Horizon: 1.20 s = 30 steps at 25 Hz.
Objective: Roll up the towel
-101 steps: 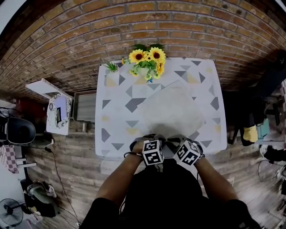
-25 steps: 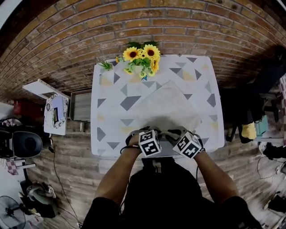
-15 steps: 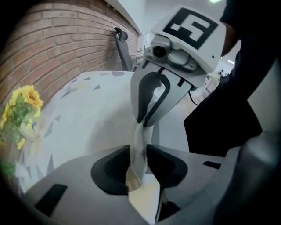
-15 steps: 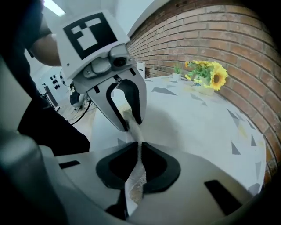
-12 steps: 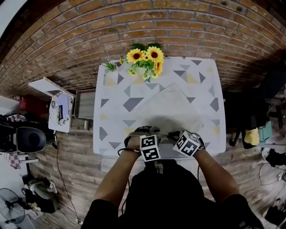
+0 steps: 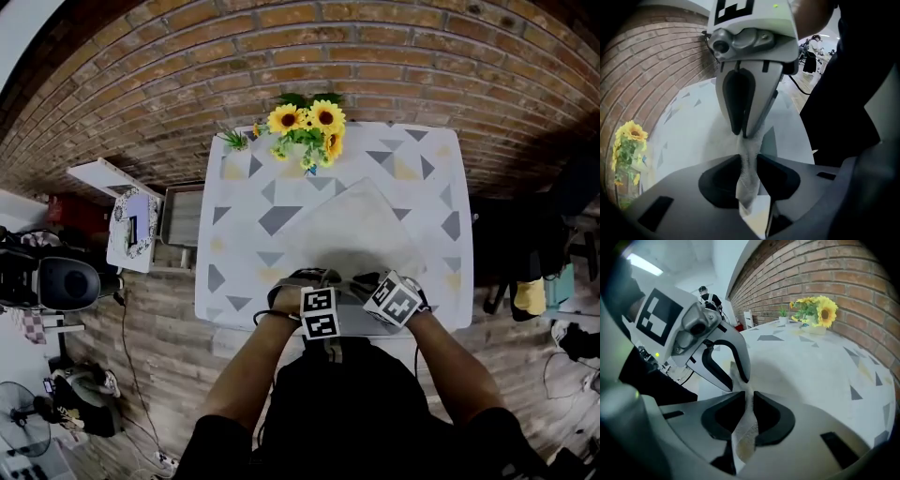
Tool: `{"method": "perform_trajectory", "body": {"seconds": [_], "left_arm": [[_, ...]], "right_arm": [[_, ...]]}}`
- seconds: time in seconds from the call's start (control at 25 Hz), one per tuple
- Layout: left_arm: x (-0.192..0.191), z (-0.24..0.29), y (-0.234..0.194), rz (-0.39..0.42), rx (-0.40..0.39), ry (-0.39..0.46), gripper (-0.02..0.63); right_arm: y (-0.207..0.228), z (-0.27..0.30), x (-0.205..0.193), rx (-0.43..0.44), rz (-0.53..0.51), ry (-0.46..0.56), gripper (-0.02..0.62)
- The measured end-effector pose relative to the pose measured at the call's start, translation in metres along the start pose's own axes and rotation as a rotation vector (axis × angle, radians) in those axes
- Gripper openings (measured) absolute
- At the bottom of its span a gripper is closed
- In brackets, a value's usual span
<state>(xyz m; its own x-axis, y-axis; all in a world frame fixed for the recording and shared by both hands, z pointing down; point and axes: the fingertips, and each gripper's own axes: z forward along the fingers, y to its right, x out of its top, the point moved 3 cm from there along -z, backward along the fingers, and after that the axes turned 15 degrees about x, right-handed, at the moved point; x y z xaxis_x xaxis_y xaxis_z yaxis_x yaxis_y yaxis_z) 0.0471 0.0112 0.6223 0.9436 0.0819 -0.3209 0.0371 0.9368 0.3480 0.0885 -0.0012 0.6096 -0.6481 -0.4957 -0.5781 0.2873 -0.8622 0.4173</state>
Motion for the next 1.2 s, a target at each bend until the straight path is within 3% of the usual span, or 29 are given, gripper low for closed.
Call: {"method": "perform_trajectory", "body": {"seconds": [0.2, 0.36, 0.44, 0.56, 0.64, 0.84, 1.04, 1.2], "left_arm": [[-0.002, 0.006, -0.006, -0.094, -0.023, -0.025, 0.11], [-0.003, 0.006, -0.009, -0.185, -0.055, -0.034, 0.091], [-0.002, 0.004, -0.014, -0.183, -0.04, -0.04, 0.092], [0.003, -0.002, -0.02, -0.113, 0.036, -0.03, 0.13], [0.01, -0.008, -0.018, -0.046, 0.062, -0.001, 0.135], [0.013, -0.008, -0.005, 0.067, 0.024, 0.035, 0.133], [0.005, 0.005, -0.009, 0.015, -0.03, 0.04, 0.088], [0.002, 0.009, -0.017, -0.108, -0.126, 0.06, 0.058]], "right_arm": [[-0.019, -0.008, 0.008, -0.067, -0.217, -0.023, 0.104], [-0.027, 0.003, 0.0, -0.084, -0.294, -0.087, 0.104], [-0.017, 0.007, -0.008, -0.125, -0.289, -0.123, 0.107], [-0.006, 0.008, -0.016, -0.149, -0.262, -0.144, 0.086], [-0.004, 0.007, -0.017, -0.129, -0.225, -0.129, 0.044], [0.0, 0.003, -0.014, -0.054, -0.073, -0.073, 0.037], [0.004, -0.004, -0.01, -0.065, 0.004, -0.068, 0.041], [0.002, -0.008, 0.0, -0.128, -0.07, -0.071, 0.095]]}}
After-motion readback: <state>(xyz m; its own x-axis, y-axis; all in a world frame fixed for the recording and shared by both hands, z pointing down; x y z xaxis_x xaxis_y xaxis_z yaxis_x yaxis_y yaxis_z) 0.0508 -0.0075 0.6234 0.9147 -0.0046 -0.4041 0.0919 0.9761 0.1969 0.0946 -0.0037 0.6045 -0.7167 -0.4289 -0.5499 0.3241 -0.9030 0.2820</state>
